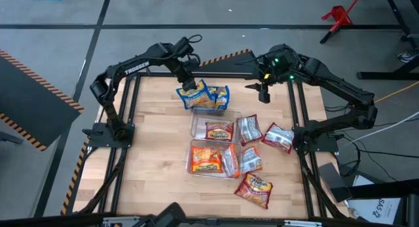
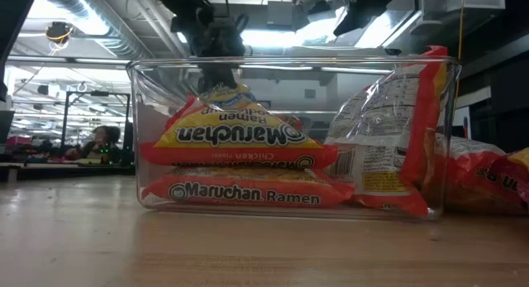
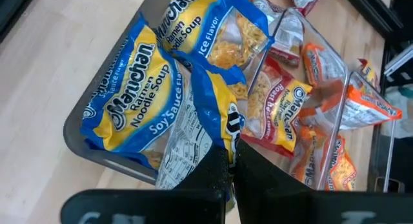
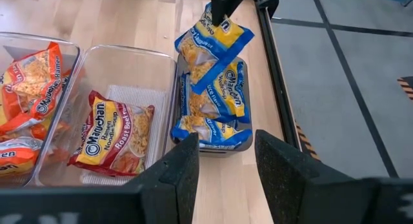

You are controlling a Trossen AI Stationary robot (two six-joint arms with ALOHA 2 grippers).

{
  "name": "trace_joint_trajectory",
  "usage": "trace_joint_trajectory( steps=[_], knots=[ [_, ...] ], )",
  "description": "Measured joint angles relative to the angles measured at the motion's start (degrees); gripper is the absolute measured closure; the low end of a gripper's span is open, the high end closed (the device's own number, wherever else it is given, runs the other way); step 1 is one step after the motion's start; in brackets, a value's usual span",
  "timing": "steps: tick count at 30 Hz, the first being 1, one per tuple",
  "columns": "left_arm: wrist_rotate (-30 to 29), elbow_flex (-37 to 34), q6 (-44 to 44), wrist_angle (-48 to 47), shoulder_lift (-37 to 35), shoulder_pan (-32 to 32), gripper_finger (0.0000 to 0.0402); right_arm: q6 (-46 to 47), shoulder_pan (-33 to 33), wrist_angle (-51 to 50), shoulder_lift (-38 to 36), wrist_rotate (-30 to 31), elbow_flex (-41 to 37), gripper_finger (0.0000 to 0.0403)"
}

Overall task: Sort Maruchan noodles
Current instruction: Put the blue noodle pack into the black bin

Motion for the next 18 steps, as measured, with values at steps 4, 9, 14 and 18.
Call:
trace_joint_trajectory(
  steps=[4,9,14,18],
  knots=[
    [0.0,0.01,0.01,-0.56,0.8,-0.53,0.0399,-1.02,0.0,0.05,0.0,-0.02,0.0,0.0265],
    [-1.79,4.38,0.48,-3.53,4.0,-1.83,0.0399,-1.56,0.0,0.71,0.45,0.0,0.0,0.0265],
    [-3.11,13.01,3.35,-7.85,9.02,-3.12,0.0399,-1.51,0.0,0.69,1.94,0.37,0.0,0.0265],
    [-0.83,16.49,3.53,-10.8,12.65,-3.08,0.0399,-1.5,0.0,0.33,3.12,0.3,0.0,0.0265]
  ],
)
